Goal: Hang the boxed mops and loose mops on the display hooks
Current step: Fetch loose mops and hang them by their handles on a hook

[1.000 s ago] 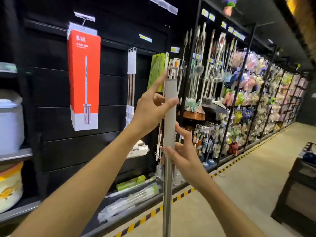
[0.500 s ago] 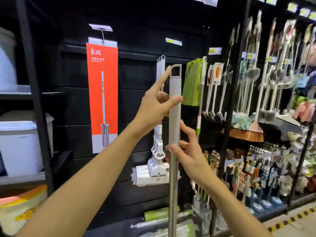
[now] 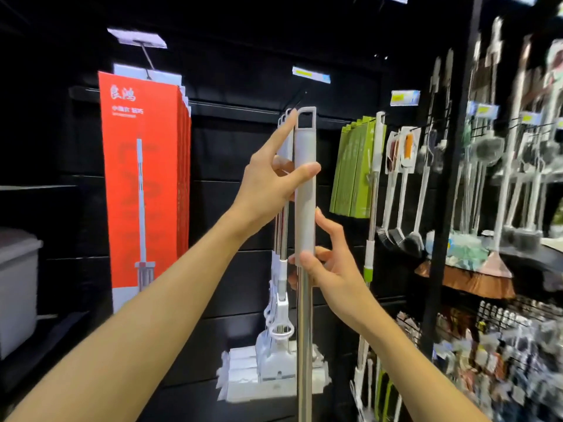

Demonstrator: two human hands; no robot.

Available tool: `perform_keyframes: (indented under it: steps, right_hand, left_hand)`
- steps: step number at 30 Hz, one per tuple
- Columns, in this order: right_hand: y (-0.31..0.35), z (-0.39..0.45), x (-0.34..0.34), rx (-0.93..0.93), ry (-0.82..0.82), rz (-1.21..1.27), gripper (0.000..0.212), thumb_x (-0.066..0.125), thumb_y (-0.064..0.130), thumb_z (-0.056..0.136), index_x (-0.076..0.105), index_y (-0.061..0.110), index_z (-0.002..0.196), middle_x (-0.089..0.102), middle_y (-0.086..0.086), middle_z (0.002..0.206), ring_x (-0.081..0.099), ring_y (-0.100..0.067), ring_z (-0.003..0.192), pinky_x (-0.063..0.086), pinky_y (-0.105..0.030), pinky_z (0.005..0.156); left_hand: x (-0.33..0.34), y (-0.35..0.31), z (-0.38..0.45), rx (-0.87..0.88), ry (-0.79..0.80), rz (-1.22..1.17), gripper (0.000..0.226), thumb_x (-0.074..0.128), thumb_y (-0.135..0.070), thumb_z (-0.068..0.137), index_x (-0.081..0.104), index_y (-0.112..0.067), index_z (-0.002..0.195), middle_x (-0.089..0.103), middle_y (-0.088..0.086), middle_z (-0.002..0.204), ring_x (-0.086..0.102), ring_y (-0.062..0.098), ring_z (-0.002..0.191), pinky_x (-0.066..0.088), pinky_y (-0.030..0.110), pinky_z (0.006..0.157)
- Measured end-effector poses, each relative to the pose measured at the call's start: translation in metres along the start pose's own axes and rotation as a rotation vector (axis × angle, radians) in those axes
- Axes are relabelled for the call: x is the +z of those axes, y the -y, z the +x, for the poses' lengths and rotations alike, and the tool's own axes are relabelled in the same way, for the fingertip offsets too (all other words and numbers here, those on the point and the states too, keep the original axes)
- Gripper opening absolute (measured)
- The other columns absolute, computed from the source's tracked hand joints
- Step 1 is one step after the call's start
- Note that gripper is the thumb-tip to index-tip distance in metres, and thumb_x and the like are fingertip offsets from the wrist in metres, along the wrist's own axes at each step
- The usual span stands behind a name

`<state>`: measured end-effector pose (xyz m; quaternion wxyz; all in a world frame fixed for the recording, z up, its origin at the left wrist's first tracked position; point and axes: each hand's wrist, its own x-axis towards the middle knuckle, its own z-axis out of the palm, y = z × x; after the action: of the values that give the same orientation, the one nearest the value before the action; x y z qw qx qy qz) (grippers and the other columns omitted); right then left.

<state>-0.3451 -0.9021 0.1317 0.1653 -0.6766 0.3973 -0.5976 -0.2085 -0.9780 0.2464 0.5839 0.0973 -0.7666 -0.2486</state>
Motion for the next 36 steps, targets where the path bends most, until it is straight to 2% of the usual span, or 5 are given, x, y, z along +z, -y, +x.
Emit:
perform_keyframes:
  steps: [6,13,24,31,36]
  right_hand:
    - [-0.048,0.073,-0.021,-0.021,-0.002,0.067,0.063,0.061,0.013,0.103,0.033,0.055,0.14,0.065,-0.013,0.113,0.071,-0.035,0.097,0.064,-0.038,0.078]
    - [-0.106,0.144,-0.042,-0.047,-0.006,0.107,0.061,0.062,0.016,0.102,0.037,0.055,0.14,0.069,-0.01,0.107,0.073,-0.04,0.089,0.064,-0.037,0.077]
    - [-0.172,0.237,-0.074,-0.117,0.051,0.14,0.062,0.06,0.015,0.103,0.034,0.057,0.14,0.064,-0.019,0.113,0.073,-0.025,0.082,0.063,-0.034,0.076]
    - [-0.196,0.293,-0.086,-0.158,0.093,0.201,0.063,0.062,0.013,0.102,0.035,0.051,0.144,0.064,-0.018,0.122,0.071,-0.041,0.095,0.065,-0.044,0.077]
    - [-0.198,0.325,-0.09,-0.189,0.116,0.228,0.063,0.062,0.014,0.101,0.035,0.051,0.145,0.066,-0.019,0.119,0.071,-0.043,0.092,0.065,-0.041,0.074]
  left_hand:
    - [0.011,0.064,0.066,0.004,0.021,-0.024,0.088,0.077,-0.023,0.095,0.025,-0.043,0.163,0.075,0.018,0.096,0.076,0.032,0.092,0.067,0.043,0.075]
    - [0.024,0.131,0.127,0.026,0.015,-0.026,0.086,0.077,-0.022,0.095,0.027,-0.045,0.162,0.069,0.031,0.1,0.076,0.032,0.09,0.064,0.032,0.067]
    - [0.047,0.194,0.199,0.049,-0.049,0.024,0.084,0.076,-0.019,0.095,0.029,-0.04,0.162,0.073,0.011,0.099,0.078,0.022,0.087,0.062,0.028,0.066]
    - [0.049,0.216,0.238,0.068,-0.121,0.073,0.081,0.076,-0.018,0.095,0.033,-0.037,0.161,0.072,0.003,0.099,0.077,0.021,0.087,0.061,0.027,0.066]
    - [0.044,0.223,0.264,0.079,-0.154,0.117,0.076,0.075,-0.02,0.096,0.036,-0.037,0.158,0.072,0.007,0.106,0.077,0.021,0.089,0.062,0.027,0.066]
